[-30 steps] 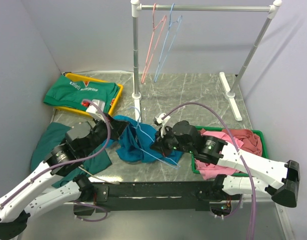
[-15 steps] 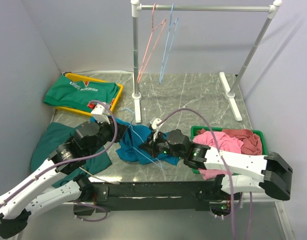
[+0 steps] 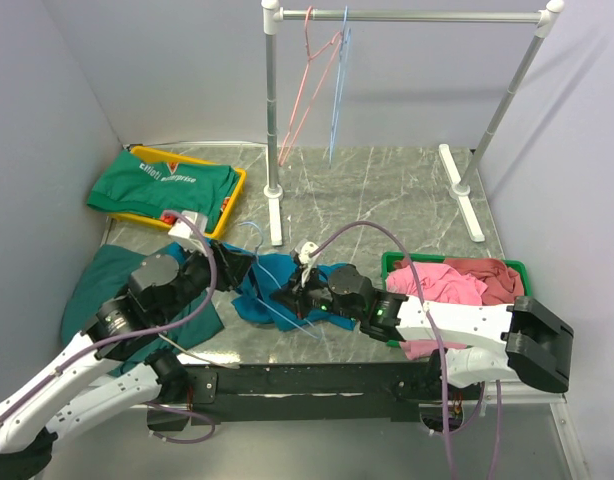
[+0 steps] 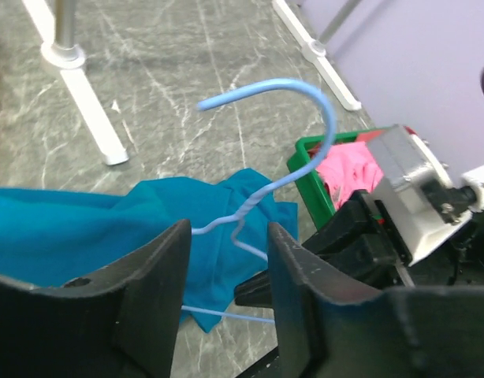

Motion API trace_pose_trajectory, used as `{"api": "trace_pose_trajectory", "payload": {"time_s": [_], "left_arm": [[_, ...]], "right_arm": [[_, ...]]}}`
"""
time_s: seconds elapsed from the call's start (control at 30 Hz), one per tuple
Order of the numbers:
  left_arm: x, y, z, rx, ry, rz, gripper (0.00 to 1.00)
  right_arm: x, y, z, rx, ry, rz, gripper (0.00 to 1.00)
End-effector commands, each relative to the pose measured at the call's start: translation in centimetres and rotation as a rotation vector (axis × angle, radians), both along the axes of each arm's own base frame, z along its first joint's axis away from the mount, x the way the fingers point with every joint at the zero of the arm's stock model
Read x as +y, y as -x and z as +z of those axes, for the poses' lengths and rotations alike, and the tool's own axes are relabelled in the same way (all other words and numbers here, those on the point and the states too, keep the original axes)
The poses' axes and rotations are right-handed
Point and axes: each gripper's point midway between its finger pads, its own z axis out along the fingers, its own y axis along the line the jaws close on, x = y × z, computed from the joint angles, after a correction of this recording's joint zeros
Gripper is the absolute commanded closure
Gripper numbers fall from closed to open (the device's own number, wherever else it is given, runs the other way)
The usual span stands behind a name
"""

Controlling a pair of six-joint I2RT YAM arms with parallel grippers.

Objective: Place the t-shirt on the hanger

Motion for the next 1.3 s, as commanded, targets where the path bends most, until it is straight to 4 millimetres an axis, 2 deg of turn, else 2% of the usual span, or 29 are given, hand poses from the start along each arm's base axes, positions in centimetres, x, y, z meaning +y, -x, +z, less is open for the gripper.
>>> {"api": "trace_pose_trajectory", "payload": {"time_s": [0.0,0.23,0.33,0.37,0.43,0.47,0.5,0.53,0.57,0.6,0.63,0.67,0.7,0.73,0.77,0.8,0.83,0.93,1.0,1.03,1.07,1.13,1.17,1.27], "left_arm": [[-2.2,-0.1,1.5,-0.081,0.012,-0.1,0.48],[-2.8,-3.0,0.2,-0.057,-0.08,-0.011,0.42],[-2.9,-3.8,-0.3,-0.062,-0.107,0.029,0.49],[-3.0,-4.0,-0.5,-0.057,-0.112,0.038,0.59],[-3.1,-4.3,-0.4,-0.063,-0.111,0.055,0.71],[-3.3,-4.5,-0.5,-0.062,-0.115,0.057,0.87],[-3.3,-4.6,-0.3,-0.062,-0.112,0.069,0.96],[-3.0,-5.0,-0.2,-0.064,-0.116,0.101,0.99],[-3.0,-5.3,-0.5,-0.056,-0.128,0.12,0.99],[-2.7,-5.6,-0.3,-0.051,-0.123,0.15,0.99],[-2.3,-6.1,-0.5,-0.05,-0.14,0.194,0.99],[-2.1,-6.3,-0.7,-0.048,-0.151,0.21,0.99],[-1.9,-6.6,-0.9,-0.045,-0.155,0.233,0.99],[-1.8,-6.8,-1.3,-0.038,-0.165,0.25,0.99],[-1.4,-7.1,-1.6,-0.035,-0.174,0.283,0.99],[-1.3,-7.3,-2.0,-0.026,-0.176,0.304,0.99],[-1.2,-7.6,-2.6,-0.013,-0.187,0.323,0.99],[-0.7,-8.4,-3.4,0.011,-0.197,0.395,0.99],[-0.7,-9.0,-3.2,0.013,-0.196,0.423,0.99],[-0.8,-9.4,-3.9,0.028,-0.221,0.434,0.99],[-0.9,-9.8,-3.4,0.029,-0.218,0.442,0.99],[-0.9,-10.9,-4.2,0.058,-0.235,0.453,0.99],[-1.2,-11.3,-3.8,0.059,-0.223,0.448,0.99],[-1.7,-12.2,-3.7,0.064,-0.214,0.431,0.99]], "right_arm": [[1.8,-0.3,4.4,-0.059,-0.125,0.021,1.0],[2.0,-0.1,4.5,-0.055,-0.127,0.031,1.0],[1.9,0.0,4.5,-0.052,-0.128,0.033,1.0],[1.9,0.1,4.5,-0.053,-0.128,0.038,1.0],[1.9,0.0,4.4,-0.047,-0.119,0.036,1.0],[1.9,-0.1,4.3,-0.043,-0.113,0.032,1.0],[1.7,-0.4,4.1,-0.04,-0.105,0.007,1.0],[1.5,-0.6,3.8,-0.028,-0.088,-0.009,1.0],[1.3,-0.9,3.7,-0.024,-0.082,-0.03,0.96],[0.7,-1.8,3.7,-0.023,-0.071,-0.096,0.8],[0.1,-2.2,3.3,0.003,-0.039,-0.133,0.7],[-0.6,-2.6,3.8,0.003,-0.035,-0.178,0.61],[-1.3,-2.9,3.9,0.008,-0.024,-0.211,0.46],[-2.6,-3.5,3.5,0.016,0.005,-0.28,0.39],[-3.8,-3.6,4.8,0.014,-0.025,-0.314,0.33],[-4.7,-3.8,5.1,0.016,-0.03,-0.349,0.24],[-6.7,-4.1,6.0,0.013,-0.042,-0.419,0.21],[-9.8,-3.7,7.4,0.014,-0.073,-0.482,0.2],[-10.7,-3.2,7.4,0.026,-0.071,-0.49,0.2],[-11.1,-2.8,7.1,0.043,-0.07,-0.483,0.2],[-10.9,-2.2,6.9,0.055,-0.07,-0.457,0.21],[-10.5,-1.5,5.9,0.083,-0.065,-0.44,0.23],[-10.3,-1.2,5.5,0.084,-0.059,-0.438,0.23],[-8.2,0.6,4.0,0.111,-0.038,-0.393,0.24]]}}
